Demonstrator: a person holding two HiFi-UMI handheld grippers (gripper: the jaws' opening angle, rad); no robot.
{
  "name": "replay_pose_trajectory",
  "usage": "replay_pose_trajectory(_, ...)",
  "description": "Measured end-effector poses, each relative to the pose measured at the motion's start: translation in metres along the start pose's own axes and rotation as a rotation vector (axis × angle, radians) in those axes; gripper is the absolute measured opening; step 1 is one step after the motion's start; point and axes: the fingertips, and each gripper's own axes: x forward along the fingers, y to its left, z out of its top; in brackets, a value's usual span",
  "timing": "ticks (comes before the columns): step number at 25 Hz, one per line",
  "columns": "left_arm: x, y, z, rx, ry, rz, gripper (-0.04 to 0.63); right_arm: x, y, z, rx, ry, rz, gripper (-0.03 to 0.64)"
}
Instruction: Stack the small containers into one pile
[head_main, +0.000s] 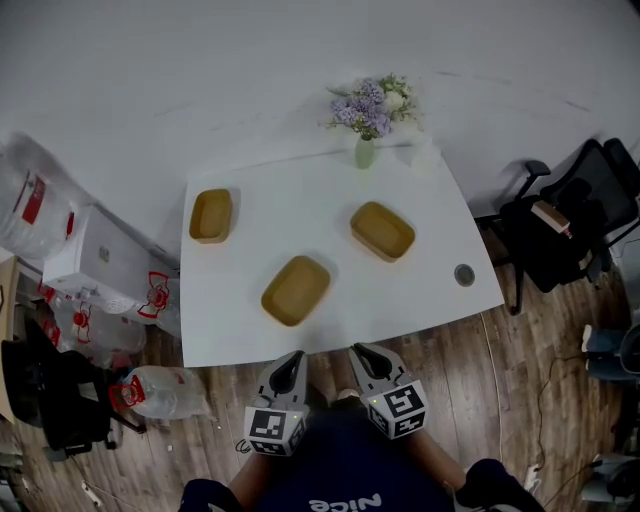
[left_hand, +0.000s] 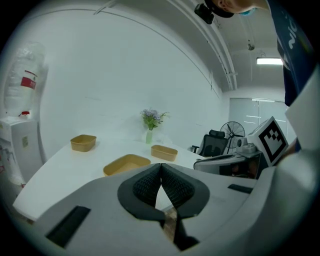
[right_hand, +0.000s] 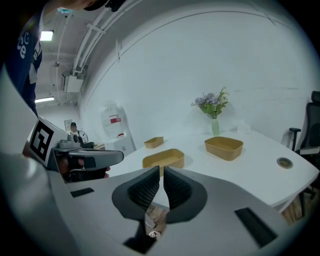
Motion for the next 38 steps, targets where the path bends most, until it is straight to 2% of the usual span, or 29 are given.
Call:
replay_pose_trajectory(9, 0.018, 0.071, 0.020, -0.004, -0.005, -0.006, 0.020, 0.065, 0.017, 0.041, 0.035, -0.017, -0.001, 0.057)
replay_pose_trajectory(14, 0.027, 0.112, 0.038, 0.004, -0.029, 0.001, 0.020, 0.100, 0.024, 0.074, 0.088, -0.041, -0.010, 0.057)
replay_pose_trajectory(19, 0.026, 0.151, 0.051, 0.002, -0.054, 0.012, 0.020, 0.136, 0.027, 0.104, 0.172, -0.060, -0.060, 0.057)
replay_pose_trajectory(28, 0.009, 0.224, 0.059, -0.001, -0.067, 0.037, 0.020, 0.223, 0.065, 0.157, 0.199, -0.046, -0.013, 0.058)
replay_pose_trajectory(29, 0.008, 0.232, 0.061, -0.003, -0.069, 0.042, 0.020, 0.233, 0.069, 0.163, 0.203, -0.040, -0.008, 0.063)
replay_pose_trajectory(31, 0.004, 0.247, 0.063, -0.009, -0.071, 0.052, 0.020, 0.252, 0.074, 0.172, 0.218, -0.024, 0.008, 0.140)
replay_pose_trajectory(32, 0.002, 0.255, 0.063, -0.013, -0.071, 0.059, 0.020, 0.262, 0.077, 0.176, 0.228, -0.017, 0.015, 0.158)
replay_pose_trajectory(38, -0.010, 0.296, 0.065, -0.037, -0.080, 0.116, 0.020, 0.320, 0.088, 0.190, 0.286, 0.029, 0.048, 0.158)
